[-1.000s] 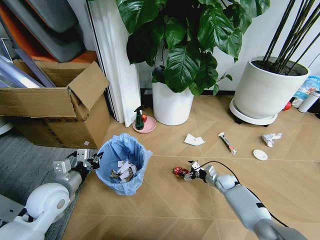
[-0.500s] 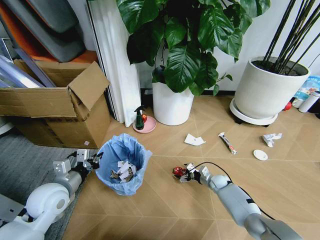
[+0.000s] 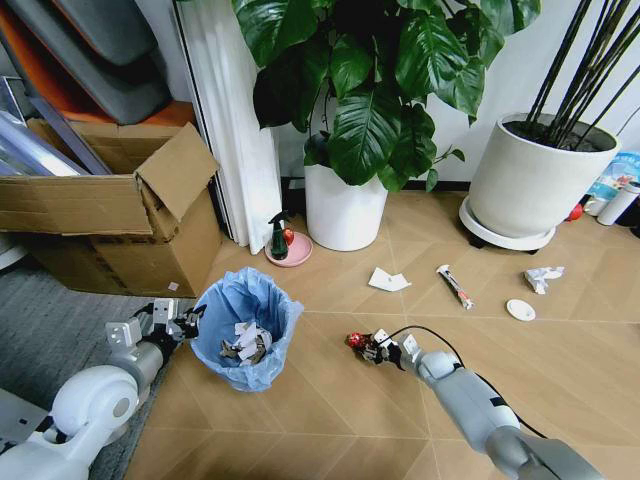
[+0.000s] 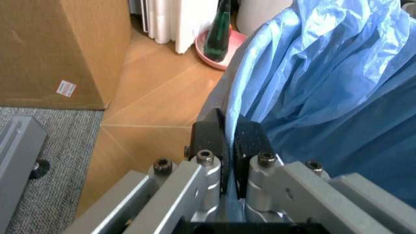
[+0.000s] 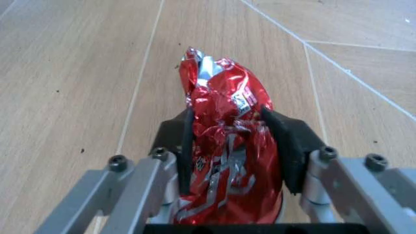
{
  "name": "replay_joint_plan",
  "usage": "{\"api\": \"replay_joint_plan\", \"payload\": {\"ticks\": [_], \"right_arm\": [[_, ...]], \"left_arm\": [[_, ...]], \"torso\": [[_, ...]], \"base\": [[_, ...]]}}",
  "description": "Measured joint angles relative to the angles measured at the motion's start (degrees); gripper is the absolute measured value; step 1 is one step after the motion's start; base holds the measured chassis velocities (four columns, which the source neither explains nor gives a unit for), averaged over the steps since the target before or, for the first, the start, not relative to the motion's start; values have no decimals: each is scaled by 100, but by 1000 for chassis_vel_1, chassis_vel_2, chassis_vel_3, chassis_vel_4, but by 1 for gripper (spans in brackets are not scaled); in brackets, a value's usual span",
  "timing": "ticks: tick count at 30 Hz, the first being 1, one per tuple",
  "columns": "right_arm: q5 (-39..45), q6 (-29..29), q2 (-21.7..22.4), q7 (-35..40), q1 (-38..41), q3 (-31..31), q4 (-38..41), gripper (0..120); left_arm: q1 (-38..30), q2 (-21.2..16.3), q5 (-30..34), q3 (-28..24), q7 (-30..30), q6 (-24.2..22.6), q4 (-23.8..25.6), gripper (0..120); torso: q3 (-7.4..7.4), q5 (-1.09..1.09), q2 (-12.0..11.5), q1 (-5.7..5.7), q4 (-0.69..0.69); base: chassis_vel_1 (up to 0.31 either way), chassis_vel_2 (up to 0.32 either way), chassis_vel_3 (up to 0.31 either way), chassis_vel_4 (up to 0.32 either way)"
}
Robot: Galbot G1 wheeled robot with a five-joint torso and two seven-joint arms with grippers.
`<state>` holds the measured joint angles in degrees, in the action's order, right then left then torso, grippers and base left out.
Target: Pick up the trash bin and place the garbage on the floor into it.
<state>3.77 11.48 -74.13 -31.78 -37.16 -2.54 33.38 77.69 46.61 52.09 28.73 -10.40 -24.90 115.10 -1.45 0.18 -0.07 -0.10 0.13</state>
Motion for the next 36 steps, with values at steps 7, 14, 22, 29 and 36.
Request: {"api": "replay_joint_plan", "payload": {"ticks": [7,14,22,29,36], "right_arm": [[19,-1,22,-26,-62,-74,52,19],[295,-54,342,-171,-431,-200,894,14],[629,179,783,-474,-832,-598,1936,14],[2138,557,1705,-918,-1176,-664,3524,14],[3119,368,2210,-965,-1358,-659,4942,13]], "left_arm": [[13,12,1,1,7,0,0,0],[30,-14,-39,-50,60,12,-69,0],[-107,-142,-57,-273,81,41,-194,0],[-472,-378,-62,-952,144,151,-401,0],[-1030,-418,13,-1606,158,202,-493,0]], "torso": [[0,0,0,1,0],[-2,-1,0,-1,1],[-2,-4,-1,-1,1],[-2,-1,-1,-1,2],[0,2,0,0,1]], "base": [[0,0,0,0],[0,0,0,0],[0,0,0,0],[0,0,0,0],[0,0,0,0]]}}
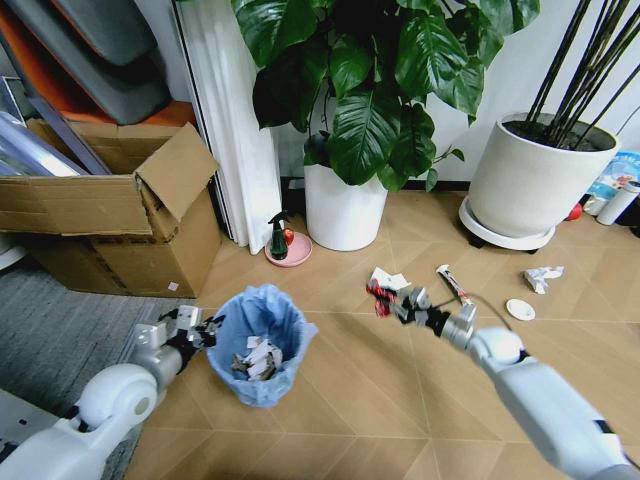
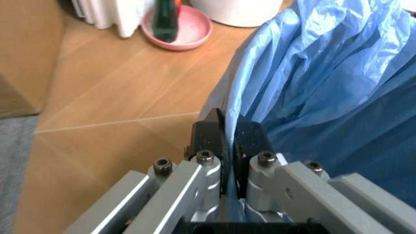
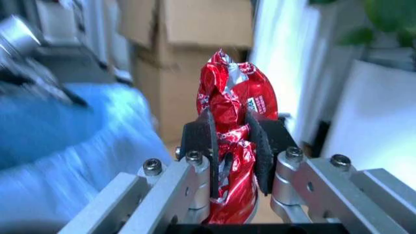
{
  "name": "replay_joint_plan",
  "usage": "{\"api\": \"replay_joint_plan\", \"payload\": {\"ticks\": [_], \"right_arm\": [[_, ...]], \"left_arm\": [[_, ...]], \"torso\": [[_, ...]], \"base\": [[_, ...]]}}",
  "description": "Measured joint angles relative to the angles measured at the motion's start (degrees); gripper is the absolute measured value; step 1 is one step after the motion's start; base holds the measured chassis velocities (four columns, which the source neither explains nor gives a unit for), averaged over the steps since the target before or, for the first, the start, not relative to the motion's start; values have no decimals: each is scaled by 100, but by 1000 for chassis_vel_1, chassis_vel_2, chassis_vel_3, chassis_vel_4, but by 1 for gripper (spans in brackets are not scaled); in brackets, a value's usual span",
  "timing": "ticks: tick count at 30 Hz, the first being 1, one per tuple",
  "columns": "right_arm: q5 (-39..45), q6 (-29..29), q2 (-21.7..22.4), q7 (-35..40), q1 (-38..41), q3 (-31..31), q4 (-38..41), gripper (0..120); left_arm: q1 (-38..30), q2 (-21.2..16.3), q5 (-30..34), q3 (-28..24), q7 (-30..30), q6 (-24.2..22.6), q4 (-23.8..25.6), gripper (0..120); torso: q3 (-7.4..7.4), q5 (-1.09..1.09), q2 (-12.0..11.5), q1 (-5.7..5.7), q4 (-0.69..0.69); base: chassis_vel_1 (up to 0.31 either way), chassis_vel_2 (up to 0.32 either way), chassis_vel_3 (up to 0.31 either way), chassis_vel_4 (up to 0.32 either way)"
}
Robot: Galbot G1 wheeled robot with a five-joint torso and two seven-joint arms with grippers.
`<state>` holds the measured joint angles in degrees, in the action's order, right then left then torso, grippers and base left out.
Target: Pick up the trash bin and place the garbage on the floor into it.
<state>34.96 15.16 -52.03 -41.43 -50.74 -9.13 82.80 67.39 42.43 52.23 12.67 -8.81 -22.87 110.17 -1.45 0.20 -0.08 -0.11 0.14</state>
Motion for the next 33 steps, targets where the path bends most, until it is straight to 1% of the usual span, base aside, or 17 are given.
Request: {"api": "replay_joint_plan", "payload": {"ticks": [2,3,4,5,7,12,14,15,16,19,20,22,24,25,28,29,33], "right_arm": [[468,-83,172,43,-19,119,541,12],[726,-105,244,60,23,263,830,11],[790,-105,255,66,54,324,896,11],[903,-79,229,70,192,554,996,11],[932,-57,184,66,288,677,1015,11],[951,-38,-58,3,698,1083,1006,11],[931,-38,-186,-23,956,1390,844,11],[839,-33,-308,-76,1184,1718,547,11],[839,-33,-308,-76,1184,1718,547,11],[602,46,-517,-90,1378,2091,131,12],[474,115,-619,-72,1417,2259,-33,17],[425,101,-638,-79,1422,2397,-74,25],[381,81,-619,-116,1414,2483,-83,35],[381,81,-619,-116,1414,2483,-83,35],[377,61,-574,-127,1410,2541,-66,49],[377,61,-574,-127,1410,2541,-66,49],[381,52,-589,-64,1424,2530,-4,67]], "left_arm": [[-287,2,95,-323,2,8,-50,0],[-460,2,145,-492,14,23,-87,0],[-519,3,161,-556,20,30,-102,0],[-658,16,204,-714,35,42,-148,0],[-720,26,222,-783,39,46,-166,0],[-828,71,260,-975,43,50,-199,0],[-833,65,292,-1007,40,50,-184,0],[-810,18,359,-995,20,37,-143,0],[-810,18,359,-995,20,37,-143,0],[-749,-31,390,-894,15,28,-103,0],[-710,-53,394,-852,15,24,-83,0],[-658,-58,395,-790,15,22,-71,0],[-592,-52,392,-722,16,21,-55,0],[-592,-52,392,-722,16,21,-55,0],[-506,-51,379,-643,16,18,-29,0],[-506,-51,379,-643,16,18,-29,0],[-385,-46,363,-485,10,14,26,0]], "torso": [[-2,-7,-1,-1,2],[1,1,0,1,-1],[0,4,-1,0,2],[-1,-4,-1,0,0],[-1,-7,-1,0,1],[-2,0,-2,0,-2],[-1,-1,-1,0,-3],[-1,-2,-1,0,-3],[-1,-2,-1,0,-3],[-1,-2,-1,0,-2],[-2,-5,-2,0,-2],[-1,0,-1,0,-2],[-1,-3,-1,0,-2],[-1,-3,-1,0,-2],[-1,-2,-1,0,0],[-1,-2,-1,0,0],[-1,-2,-1,0,0]], "base": [[0,0,0,0],[0,0,0,0],[0,0,0,0],[0,0,0,0],[0,0,0,0],[0,0,0,0],[0,0,0,0],[0,0,0,0],[0,0,0,0],[0,0,0,0],[0,0,0,0],[0,0,0,0],[0,0,0,0],[0,0,0,0],[0,0,0,0],[0,0,0,0],[0,0,0,0]]}}
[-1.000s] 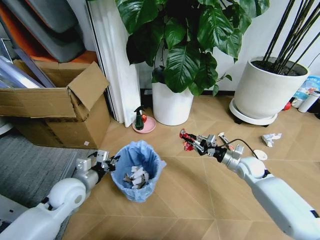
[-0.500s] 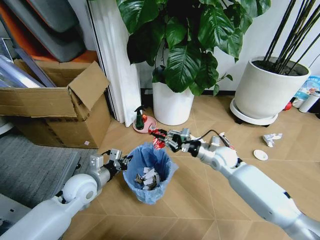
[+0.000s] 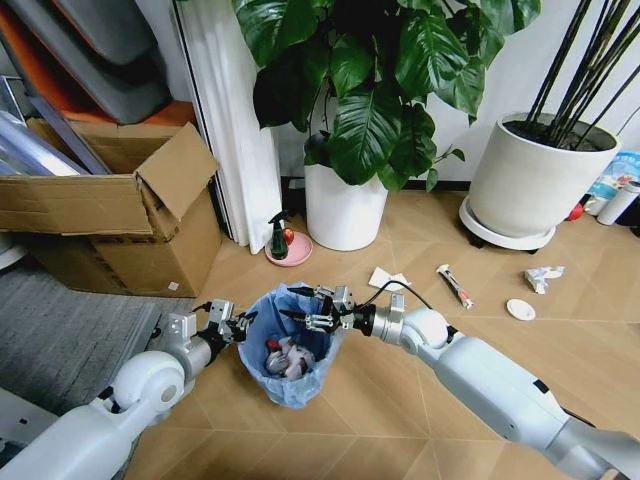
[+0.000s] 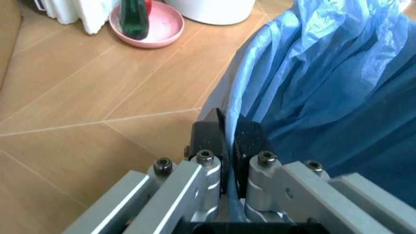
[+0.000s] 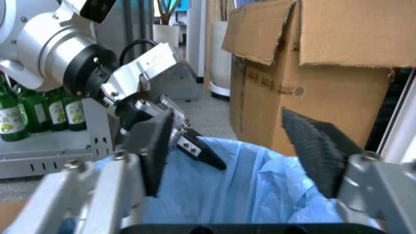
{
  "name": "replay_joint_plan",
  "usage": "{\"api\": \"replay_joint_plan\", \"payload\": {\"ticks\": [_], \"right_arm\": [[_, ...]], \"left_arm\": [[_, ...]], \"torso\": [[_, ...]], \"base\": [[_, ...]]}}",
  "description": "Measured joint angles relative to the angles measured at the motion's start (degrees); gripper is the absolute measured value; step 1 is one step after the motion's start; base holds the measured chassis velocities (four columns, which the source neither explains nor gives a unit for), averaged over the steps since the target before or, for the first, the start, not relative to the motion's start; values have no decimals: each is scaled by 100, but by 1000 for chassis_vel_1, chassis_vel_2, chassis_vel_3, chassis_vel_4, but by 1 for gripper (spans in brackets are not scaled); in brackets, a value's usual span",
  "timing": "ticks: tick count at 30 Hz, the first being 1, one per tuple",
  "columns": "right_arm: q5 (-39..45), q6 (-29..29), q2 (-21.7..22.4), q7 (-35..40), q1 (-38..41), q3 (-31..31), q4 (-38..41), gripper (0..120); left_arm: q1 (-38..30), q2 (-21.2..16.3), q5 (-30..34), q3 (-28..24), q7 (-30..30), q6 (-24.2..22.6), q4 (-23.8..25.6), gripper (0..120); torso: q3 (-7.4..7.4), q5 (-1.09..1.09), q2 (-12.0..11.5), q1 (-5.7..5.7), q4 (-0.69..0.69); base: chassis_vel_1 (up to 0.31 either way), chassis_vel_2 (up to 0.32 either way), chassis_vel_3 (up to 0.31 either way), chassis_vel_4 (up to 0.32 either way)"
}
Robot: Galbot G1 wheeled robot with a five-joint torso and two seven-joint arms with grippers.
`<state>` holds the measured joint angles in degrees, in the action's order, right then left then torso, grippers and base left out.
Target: Pick up the trash bin and place the garbage on the floor into it.
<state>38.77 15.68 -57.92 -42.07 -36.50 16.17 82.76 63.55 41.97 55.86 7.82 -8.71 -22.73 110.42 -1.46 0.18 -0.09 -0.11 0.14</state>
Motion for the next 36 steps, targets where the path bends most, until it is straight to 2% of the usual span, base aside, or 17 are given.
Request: {"api": "replay_joint_plan", "payload": {"ticks": [1,4,5,8,9,12,15,17,19,20,22,25,27,29,31,32,36], "right_arm": [[0,0,0,0,0,0,0,67],[-61,-107,-71,504,-85,-333,15,82],[-61,-107,-71,504,-85,-333,15,82],[-246,-269,4,1287,-461,-1055,76,95],[-246,-269,4,1287,-461,-1055,76,95],[-339,-447,186,1833,-1058,-1814,233,100],[-368,-491,251,2011,-1359,-2138,309,100],[-429,-575,327,2454,-2076,-2908,551,100],[-467,-591,324,2517,-2205,-3068,596,100],[-614,-637,266,2710,-2624,-3621,750,100],[-804,-659,127,2955,-3214,-4220,919,100],[-947,-655,12,3132,-3552,-4536,989,100],[-1101,-618,-229,3298,-4005,-5053,1091,100],[-1107,-616,-274,3311,-4068,-5131,1108,100],[-1109,-538,-892,3305,-4546,-5801,1267,100],[-1109,-538,-892,3305,-4546,-5801,1267,100],[-1207,-412,-1385,3152,-4809,-6189,1221,100]], "left_arm": [[0,0,0,0,0,0,0,0],[273,70,-24,394,-31,-7,112,0],[273,70,-24,394,-31,-7,112,0],[480,141,-29,761,-42,-10,190,0],[480,141,-29,761,-42,-10,190,0],[541,166,-32,952,-49,-9,239,0],[548,192,-32,1029,-58,-8,252,0],[589,222,-65,1159,-64,9,264,0],[605,226,-80,1179,-66,13,266,0],[657,254,-108,1233,-82,19,281,0],[750,324,-138,1306,-105,28,303,0],[829,354,-166,1359,-117,40,308,0],[1000,380,-235,1465,-109,63,319,0],[1030,383,-244,1487,-104,64,321,0],[1328,517,-370,1764,-53,104,351,0],[1328,517,-370,1764,-53,104,351,0],[1605,629,-619,1948,108,193,332,0]], "torso": [[0,0,0,0,0],[0,-1,0,0,-3],[0,-1,0,0,-3],[0,-1,0,0,-5],[0,-1,0,0,-5],[1,-1,0,0,-1],[0,-3,0,0,2],[1,-2,0,0,2],[1,-3,0,0,2],[1,-1,0,1,-1],[1,0,1,1,-1],[1,-3,1,1,0],[1,0,1,1,1],[1,0,1,1,1],[1,-1,1,1,-1],[1,-1,1,1,-1],[1,-1,1,1,-2]], "base": [[0,0,0,0],[0,0,0,0],[0,0,0,0],[0,0,0,0],[0,0,0,0],[0,0,0,0],[0,0,0,0],[0,0,0,0],[0,0,0,0],[0,0,0,0],[0,0,0,0],[0,0,0,0],[0,0,0,0],[0,0,0,0],[0,0,0,0],[0,0,0,0],[0,0,0,0]]}}
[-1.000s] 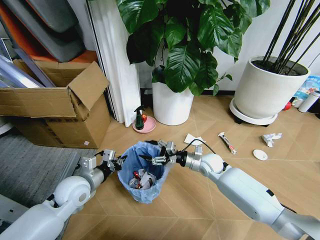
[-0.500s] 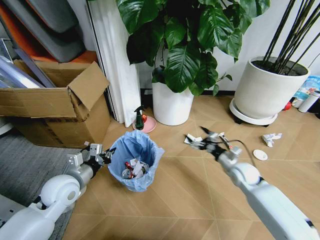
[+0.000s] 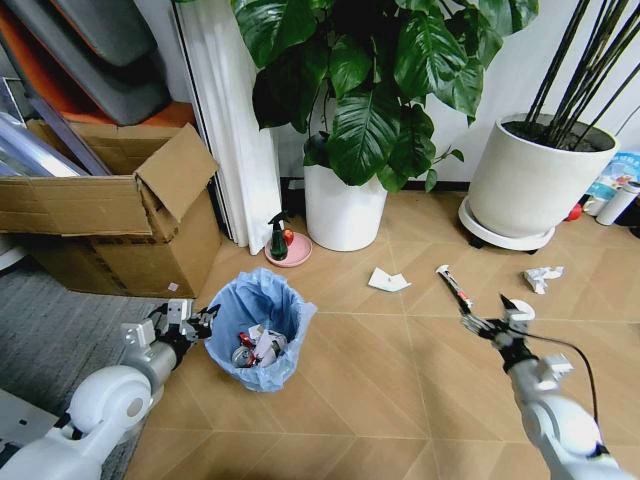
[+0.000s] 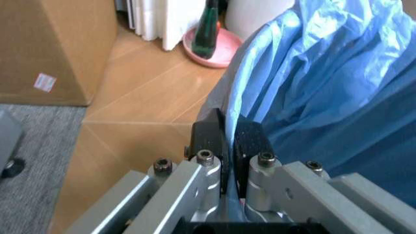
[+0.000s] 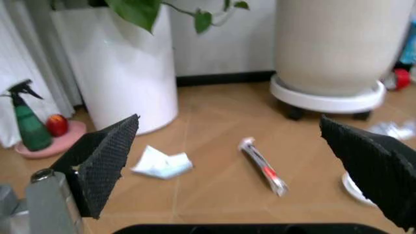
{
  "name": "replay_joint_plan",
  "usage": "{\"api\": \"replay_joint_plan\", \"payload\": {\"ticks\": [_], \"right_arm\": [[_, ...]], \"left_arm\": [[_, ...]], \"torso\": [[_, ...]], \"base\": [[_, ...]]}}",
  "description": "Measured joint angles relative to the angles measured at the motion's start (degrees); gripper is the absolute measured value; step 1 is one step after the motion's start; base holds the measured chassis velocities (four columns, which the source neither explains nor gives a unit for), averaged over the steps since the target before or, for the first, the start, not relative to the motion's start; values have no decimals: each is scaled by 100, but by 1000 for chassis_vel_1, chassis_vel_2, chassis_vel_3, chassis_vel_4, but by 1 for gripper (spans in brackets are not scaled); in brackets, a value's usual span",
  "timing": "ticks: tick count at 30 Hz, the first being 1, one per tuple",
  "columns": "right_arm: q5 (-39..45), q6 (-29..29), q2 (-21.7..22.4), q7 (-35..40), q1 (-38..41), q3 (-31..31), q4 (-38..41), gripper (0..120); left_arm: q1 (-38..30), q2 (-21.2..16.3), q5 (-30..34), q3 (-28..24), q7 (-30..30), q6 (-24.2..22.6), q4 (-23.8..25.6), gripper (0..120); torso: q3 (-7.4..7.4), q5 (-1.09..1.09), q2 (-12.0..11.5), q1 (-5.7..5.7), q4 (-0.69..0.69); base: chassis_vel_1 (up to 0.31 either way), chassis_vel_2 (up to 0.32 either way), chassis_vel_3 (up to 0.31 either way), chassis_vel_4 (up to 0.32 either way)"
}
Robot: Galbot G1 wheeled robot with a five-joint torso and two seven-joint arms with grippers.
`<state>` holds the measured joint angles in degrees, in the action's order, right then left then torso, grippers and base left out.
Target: Pick up the trash bin and place the garbage on the floor into it.
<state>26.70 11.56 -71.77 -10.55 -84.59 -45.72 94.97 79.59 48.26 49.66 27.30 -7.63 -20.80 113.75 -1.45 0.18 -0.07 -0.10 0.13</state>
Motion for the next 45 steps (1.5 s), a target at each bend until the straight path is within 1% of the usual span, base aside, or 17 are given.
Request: {"api": "replay_joint_plan", "payload": {"ticks": [3,7,18,25,28,40,45], "right_arm": [[-157,163,-135,-95,-76,-84,-171,100],[-211,239,-204,-186,-71,-87,-358,100],[-201,324,-239,-420,30,-21,-610,100],[-192,360,-236,-464,32,-15,-627,100],[-192,368,-241,-477,30,-14,-628,100],[-197,428,-225,-524,42,-9,-677,100],[-195,438,-200,-535,65,1,-708,100]], "left_arm": [[111,57,-73,57,35,26,-17,0],[131,86,-92,60,36,29,-13,0],[196,133,-120,-34,0,23,80,0],[181,133,-120,-57,-1,22,83,0],[166,133,-117,-74,-1,21,83,0],[105,139,-89,-111,-8,16,57,0],[62,123,-80,-142,-15,12,41,0]], "torso": [[0,1,0,0,0],[0,1,0,0,0],[0,1,0,0,0],[-1,1,0,0,1],[-1,-2,0,-1,0],[-1,1,-1,-1,0],[-1,-2,-1,-1,0]], "base": [[0,0,0,0],[0,0,0,0],[-19,10,15,-4],[-204,96,183,-85],[-208,111,228,-111],[-190,104,184,-100],[-191,101,192,-100]]}}
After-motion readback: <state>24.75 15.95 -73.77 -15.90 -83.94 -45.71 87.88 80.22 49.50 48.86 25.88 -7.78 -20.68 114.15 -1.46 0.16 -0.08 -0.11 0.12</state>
